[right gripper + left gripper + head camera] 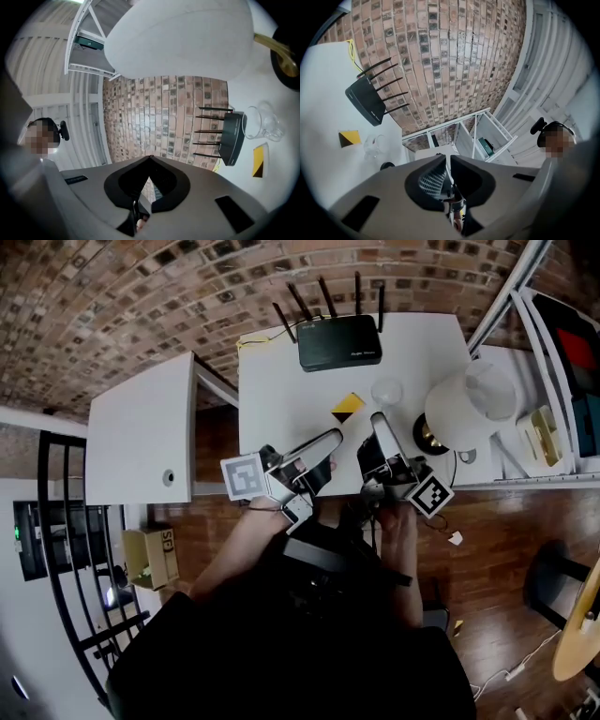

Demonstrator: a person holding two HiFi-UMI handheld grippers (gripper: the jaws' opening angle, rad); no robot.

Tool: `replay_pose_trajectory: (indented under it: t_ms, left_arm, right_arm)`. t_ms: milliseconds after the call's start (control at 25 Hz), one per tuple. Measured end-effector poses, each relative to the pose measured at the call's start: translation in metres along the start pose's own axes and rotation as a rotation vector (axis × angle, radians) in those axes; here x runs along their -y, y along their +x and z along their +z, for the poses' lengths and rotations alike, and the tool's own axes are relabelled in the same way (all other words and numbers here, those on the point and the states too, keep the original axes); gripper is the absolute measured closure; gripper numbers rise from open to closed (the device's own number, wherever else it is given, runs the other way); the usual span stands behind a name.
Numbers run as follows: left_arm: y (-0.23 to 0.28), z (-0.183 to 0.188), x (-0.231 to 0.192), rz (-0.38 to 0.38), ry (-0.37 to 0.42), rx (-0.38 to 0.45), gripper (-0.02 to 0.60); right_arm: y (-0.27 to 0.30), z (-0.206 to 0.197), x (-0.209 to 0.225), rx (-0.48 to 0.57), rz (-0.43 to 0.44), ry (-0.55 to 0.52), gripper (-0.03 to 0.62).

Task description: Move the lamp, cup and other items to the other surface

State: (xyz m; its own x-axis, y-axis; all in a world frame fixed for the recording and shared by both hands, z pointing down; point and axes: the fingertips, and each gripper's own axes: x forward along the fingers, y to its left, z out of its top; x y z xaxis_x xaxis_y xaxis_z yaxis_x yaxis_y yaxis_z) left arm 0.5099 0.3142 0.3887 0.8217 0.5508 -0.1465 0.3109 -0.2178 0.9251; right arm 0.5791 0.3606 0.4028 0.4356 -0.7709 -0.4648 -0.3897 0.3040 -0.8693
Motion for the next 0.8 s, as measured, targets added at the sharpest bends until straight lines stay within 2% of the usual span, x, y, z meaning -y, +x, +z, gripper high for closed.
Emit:
replay_pose_trajectory:
  t_ms: [200, 360, 520, 800]
  left_arm:
    - [-0.014, 0.004, 0.011, -0.049, 0.004, -0.032, 0.557]
    - [-0.044, 0.012, 0.011, -0.080, -0.018, -0.061, 0.557]
    - [-0.087, 0.024, 0.013, -0.116, -0.049, -0.086, 0.557]
    - [-0.176, 0.046, 0.023, -0.183, -0.095, -0.127, 0.558]
  right_arm:
    - [-0.003, 0.005, -0.020, 0.059, 0.000, -0.101, 0.585]
    - [-0.003, -0.014, -0.026, 0.107, -0.036, -0.160, 0.585]
    - [0.004, -0.060, -0.034, 0.135, -0.070, -0.192, 0.585]
    - [0.016, -0.168, -0.053, 0.170, -0.134, -0.251, 0.585]
